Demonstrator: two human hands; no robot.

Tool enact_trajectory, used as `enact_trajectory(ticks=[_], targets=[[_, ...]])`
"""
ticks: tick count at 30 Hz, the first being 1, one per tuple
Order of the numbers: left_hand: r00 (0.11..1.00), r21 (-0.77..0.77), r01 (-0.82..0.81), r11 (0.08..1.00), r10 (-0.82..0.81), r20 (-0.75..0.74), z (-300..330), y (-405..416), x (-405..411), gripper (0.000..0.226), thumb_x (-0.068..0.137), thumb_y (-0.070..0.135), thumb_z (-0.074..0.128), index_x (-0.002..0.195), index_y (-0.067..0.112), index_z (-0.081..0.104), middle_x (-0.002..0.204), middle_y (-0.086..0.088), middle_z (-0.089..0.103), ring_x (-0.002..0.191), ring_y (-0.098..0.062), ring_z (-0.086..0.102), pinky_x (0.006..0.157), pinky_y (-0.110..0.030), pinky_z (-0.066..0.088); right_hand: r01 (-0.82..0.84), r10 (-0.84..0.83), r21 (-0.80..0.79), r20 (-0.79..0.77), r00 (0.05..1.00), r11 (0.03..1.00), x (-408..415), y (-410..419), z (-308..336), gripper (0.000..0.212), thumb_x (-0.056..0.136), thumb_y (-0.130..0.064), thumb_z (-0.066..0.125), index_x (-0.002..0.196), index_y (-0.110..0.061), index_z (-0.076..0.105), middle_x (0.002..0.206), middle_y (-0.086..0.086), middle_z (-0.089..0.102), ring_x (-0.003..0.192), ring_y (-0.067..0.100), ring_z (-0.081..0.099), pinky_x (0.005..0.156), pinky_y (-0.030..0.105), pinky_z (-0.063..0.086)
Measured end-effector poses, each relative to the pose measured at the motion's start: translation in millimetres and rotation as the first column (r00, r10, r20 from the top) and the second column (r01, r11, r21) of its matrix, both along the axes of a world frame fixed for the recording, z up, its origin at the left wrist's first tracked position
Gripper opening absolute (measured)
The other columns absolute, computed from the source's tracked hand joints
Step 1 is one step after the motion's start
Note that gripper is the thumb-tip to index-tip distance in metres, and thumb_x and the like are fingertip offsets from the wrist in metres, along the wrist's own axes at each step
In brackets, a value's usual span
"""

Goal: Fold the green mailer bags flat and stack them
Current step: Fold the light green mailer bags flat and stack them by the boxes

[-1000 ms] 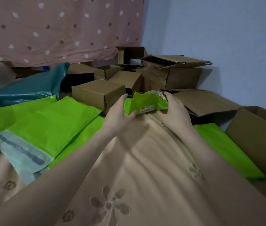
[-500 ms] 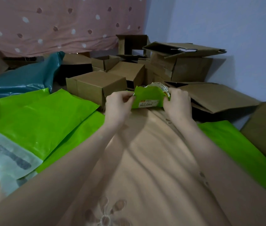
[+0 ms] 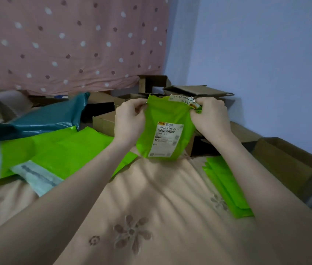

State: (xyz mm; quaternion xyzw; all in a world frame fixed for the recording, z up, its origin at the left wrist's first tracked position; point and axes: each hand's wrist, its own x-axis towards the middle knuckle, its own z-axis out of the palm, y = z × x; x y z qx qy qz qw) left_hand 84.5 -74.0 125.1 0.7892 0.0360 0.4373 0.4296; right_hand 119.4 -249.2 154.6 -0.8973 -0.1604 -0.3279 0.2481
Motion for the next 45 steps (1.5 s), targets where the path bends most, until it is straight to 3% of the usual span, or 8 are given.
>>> enact_trajectory(ticks=[9,15,22,28,33,36,39,45], targets=[[0.995,-0.026,0.038,0.999,-0.036,0.089,31.6,-3.3,-89.7,0.024,0.089,0.004,0.055,0.108,0.011,0.068,0.085,0.009,0.065,0.077,-0.002,0.057,0.068,0.000,0.037,-0.157,0.158,0.026,-0.017,0.987,0.987,-91.0,-11.5,35.3,0.009,0.073,-0.010,0.056,0.068,-0.015,0.062,0.070,0.010,0.063,0.081,0.035,0.056,0.069,0.037,0.047],[0.981,-0.129,0.149,0.980,-0.131,0.144,21.6,-1.1,-133.1,0.023,0.090,0.003,0.054,0.109,0.016,0.055,0.084,-0.002,0.062,0.079,-0.012,0.057,0.073,-0.022,0.045,-0.304,0.323,0.169,-0.092,0.942,0.937,-143.7,-23.3,35.2,0.016,0.078,-0.011,0.064,0.070,-0.025,0.066,0.060,-0.013,0.063,0.060,0.014,0.059,0.058,0.023,0.041],[0.987,-0.249,0.133,0.959,-0.105,0.123,7.2,-6.8,-166.3,0.020,0.091,0.009,0.056,0.107,0.018,0.049,0.087,0.003,0.059,0.075,0.004,0.055,0.066,-0.011,0.043,-0.361,0.389,0.225,-0.090,0.917,0.905,-189.6,-20.8,29.5,0.024,0.077,-0.016,0.070,0.063,-0.033,0.061,0.066,-0.014,0.066,0.059,-0.003,0.053,0.062,0.018,0.038],[0.998,-0.107,-0.008,0.994,0.000,-0.070,-17.1,-20.3,-199.3,0.042,0.081,0.032,0.069,0.110,0.016,0.042,0.113,-0.001,0.042,0.105,-0.018,0.048,0.091,-0.030,0.041,-0.321,0.361,0.266,-0.117,0.925,0.909,-206.3,-9.1,21.5,0.018,0.077,-0.014,0.068,0.066,-0.027,0.067,0.052,-0.013,0.063,0.048,0.005,0.057,0.052,0.021,0.046],[0.816,-0.217,0.366,0.905,-0.424,-0.393,-14.2,-53.5,-250.3,0.060,0.071,0.066,0.058,0.119,0.041,0.033,0.120,0.022,0.044,0.107,0.008,0.047,0.094,-0.022,0.044,-0.312,0.370,0.340,-0.118,0.922,0.887,-218.8,1.1,17.7,0.013,0.079,-0.008,0.064,0.070,-0.015,0.069,0.061,0.008,0.066,0.048,0.018,0.062,0.038,0.021,0.048],[0.769,-0.161,0.477,0.864,-0.499,-0.400,-8.4,-62.7,-258.1,0.063,0.075,0.051,0.070,0.118,0.057,0.024,0.112,0.034,0.045,0.101,0.021,0.045,0.076,-0.001,0.040,-0.330,0.389,0.361,-0.102,0.916,0.872,-226.5,12.1,16.0,0.010,0.082,-0.012,0.065,0.075,-0.018,0.069,0.061,-0.003,0.063,0.053,0.016,0.064,0.044,0.025,0.053],[0.878,-0.113,0.393,0.912,-0.409,-0.248,-15.4,-61.8,-246.4,0.066,0.077,0.039,0.072,0.129,0.044,0.032,0.109,0.025,0.057,0.100,0.010,0.054,0.077,-0.012,0.046,-0.364,0.390,0.294,-0.035,0.920,0.884,-232.9,21.3,17.1,0.007,0.082,-0.018,0.066,0.077,-0.022,0.068,0.065,-0.011,0.062,0.070,0.013,0.062,0.066,0.028,0.050],[0.963,-0.190,0.242,0.951,-0.259,-0.070,-18.0,-32.1,-225.0,0.025,0.092,0.011,0.054,0.077,0.030,0.062,0.070,0.009,0.066,0.073,-0.013,0.061,0.064,-0.030,0.047,-0.504,0.550,0.339,-0.048,0.834,0.795,-234.6,25.8,16.1,0.012,0.087,-0.028,0.064,0.094,-0.021,0.071,0.080,-0.019,0.068,0.084,-0.006,0.064,0.077,0.022,0.054]])
